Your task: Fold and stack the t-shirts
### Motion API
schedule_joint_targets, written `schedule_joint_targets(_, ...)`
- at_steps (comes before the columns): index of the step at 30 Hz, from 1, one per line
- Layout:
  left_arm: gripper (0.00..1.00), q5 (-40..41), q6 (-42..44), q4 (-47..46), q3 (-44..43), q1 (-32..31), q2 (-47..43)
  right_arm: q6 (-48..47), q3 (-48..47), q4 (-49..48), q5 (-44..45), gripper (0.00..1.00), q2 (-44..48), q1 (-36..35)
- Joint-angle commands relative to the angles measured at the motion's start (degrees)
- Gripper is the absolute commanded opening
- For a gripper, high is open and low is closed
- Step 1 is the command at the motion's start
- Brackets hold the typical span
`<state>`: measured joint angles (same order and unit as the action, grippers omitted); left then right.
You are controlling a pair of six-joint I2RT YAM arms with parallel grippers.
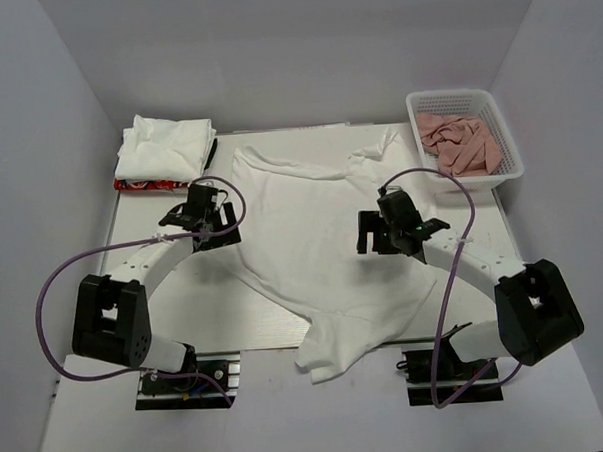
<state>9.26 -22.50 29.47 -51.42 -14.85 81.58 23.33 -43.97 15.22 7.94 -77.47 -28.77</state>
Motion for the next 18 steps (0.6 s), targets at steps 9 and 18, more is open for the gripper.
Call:
schedule_joint_targets(9,0.65,2.08,8.26,-4.24,-2.28,0.79,9.11,4.18,4.67,-1.86,1.72,0.9,-1.55,2.14)
schedule_joint_targets(18,0.08,13.59,2.05,0.92,-9.57,1.32,18.35,2.51,5.64,-3.0,0.58,0.9,-4.18,4.43)
